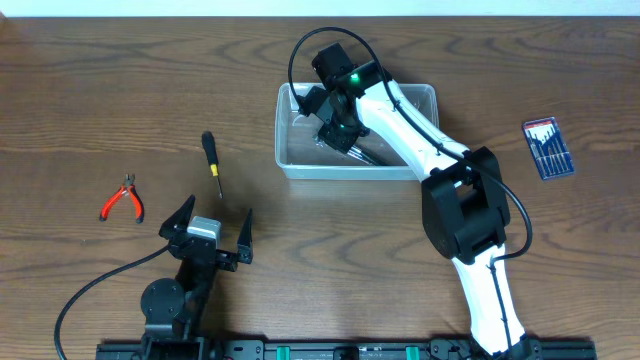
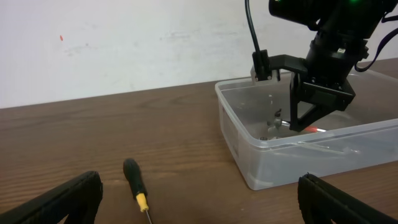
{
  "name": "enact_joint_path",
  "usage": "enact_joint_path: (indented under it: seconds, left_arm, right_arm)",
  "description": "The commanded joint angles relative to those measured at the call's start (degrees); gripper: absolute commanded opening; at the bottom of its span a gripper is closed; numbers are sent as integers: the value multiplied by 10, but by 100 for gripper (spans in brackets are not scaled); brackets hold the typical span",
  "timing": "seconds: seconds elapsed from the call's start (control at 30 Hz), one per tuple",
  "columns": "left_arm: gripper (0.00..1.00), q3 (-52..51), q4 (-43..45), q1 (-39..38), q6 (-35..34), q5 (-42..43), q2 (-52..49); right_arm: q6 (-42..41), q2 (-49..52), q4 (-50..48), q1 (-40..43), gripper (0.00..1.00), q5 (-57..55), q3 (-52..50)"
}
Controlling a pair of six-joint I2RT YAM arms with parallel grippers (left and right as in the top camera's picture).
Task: Pack container
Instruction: 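Lower the hammer into the container and open the right gripper, then move the right gripper over the boxed precision screwdriver set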
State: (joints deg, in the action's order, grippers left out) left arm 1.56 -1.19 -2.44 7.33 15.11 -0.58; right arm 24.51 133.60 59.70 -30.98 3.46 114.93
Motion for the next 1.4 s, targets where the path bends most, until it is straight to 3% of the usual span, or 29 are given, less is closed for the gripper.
enact_joint_path:
  seconds: [0.0,0.2,0.5,0.77,0.83,0.97,1.07,1.37]
  left_arm:
    - [98,-13,-15,2,-5,14,3]
    - [98,-13,-14,2,-5,14,3]
    - [98,-13,-15,2,-5,14,3]
    - [98,-13,-15,2,-5,14,3]
    - [98,-13,-15,2,-5,14,3]
    - [98,-13,-15,2,-5,14,3]
    - [98,-13,-15,2,-5,14,3]
    - [98,-13,-15,2,-5,14,3]
  right_arm:
    - [-7,5,-1,-6,5,11,0]
    - [-7,5,-1,-6,20,11,0]
    - [-7,5,-1,-6,24,11,0]
    - [-32,-10,-1,-6,36,8,17]
    - [-33,-21,3,-5,43,8,32]
    - [-56,-53,20,-5,66,-37,73]
    - [-62,-81,45,-2,97,-90,108]
    - [-99,-188,75,56,99,-146,132]
